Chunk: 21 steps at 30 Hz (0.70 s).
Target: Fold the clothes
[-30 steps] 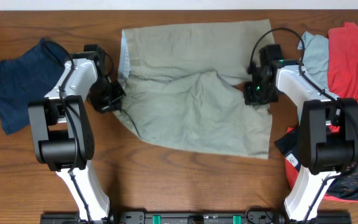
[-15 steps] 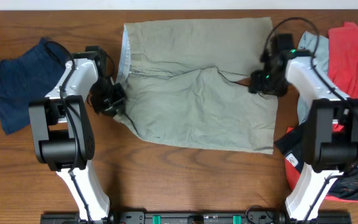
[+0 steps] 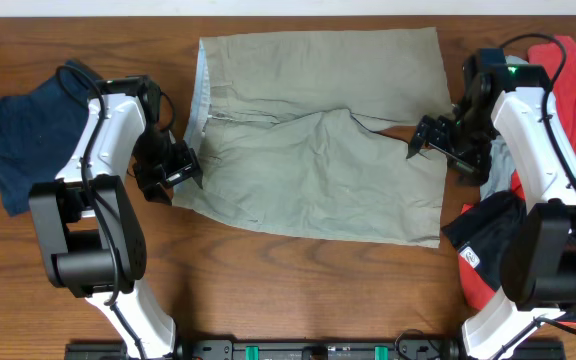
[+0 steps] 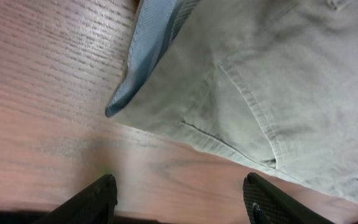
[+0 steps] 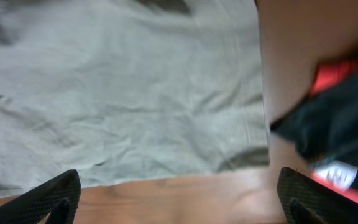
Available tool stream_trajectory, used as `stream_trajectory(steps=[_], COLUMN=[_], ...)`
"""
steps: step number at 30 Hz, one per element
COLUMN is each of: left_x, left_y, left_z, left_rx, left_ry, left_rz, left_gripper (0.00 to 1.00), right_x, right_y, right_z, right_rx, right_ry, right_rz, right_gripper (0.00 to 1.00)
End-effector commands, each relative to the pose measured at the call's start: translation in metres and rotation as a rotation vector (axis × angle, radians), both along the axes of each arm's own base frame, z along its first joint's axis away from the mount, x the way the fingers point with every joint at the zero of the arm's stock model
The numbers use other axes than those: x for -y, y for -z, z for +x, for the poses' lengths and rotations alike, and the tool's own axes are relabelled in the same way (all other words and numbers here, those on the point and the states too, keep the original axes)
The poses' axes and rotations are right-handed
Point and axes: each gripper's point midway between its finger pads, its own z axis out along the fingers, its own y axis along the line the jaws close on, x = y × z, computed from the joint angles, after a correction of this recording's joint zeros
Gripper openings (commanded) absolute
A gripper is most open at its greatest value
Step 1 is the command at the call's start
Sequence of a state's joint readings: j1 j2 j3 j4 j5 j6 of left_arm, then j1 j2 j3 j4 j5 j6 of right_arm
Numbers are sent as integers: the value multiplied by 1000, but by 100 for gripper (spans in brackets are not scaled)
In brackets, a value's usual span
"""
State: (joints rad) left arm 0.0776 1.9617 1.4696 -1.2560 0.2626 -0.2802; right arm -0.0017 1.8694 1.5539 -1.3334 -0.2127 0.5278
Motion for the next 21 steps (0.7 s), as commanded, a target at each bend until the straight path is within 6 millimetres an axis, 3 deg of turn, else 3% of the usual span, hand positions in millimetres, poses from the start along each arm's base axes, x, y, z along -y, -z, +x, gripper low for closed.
stream_trajectory(steps=[1,7,14,21], left_x=[-2,-1,-2,-3], left_y=[7,28,49,58], left_z=[-9,-23,-10,-3], left_rx=[-33,-77,1,40], left_ry=[-15,-96,-130,-136], left_rz=[11,35,46,49], left_gripper=[67,67,67,66], right_x=[-8,-23,-33,-31], right_y=[8,24,43,73], right_z=[-14,-44,-80,-108], right_rx=[-86,-206,-340,-410], right_ry=[141,247,369,433], right_rz=[-2,-47,-117,-153], right_gripper=[99,99,97,96])
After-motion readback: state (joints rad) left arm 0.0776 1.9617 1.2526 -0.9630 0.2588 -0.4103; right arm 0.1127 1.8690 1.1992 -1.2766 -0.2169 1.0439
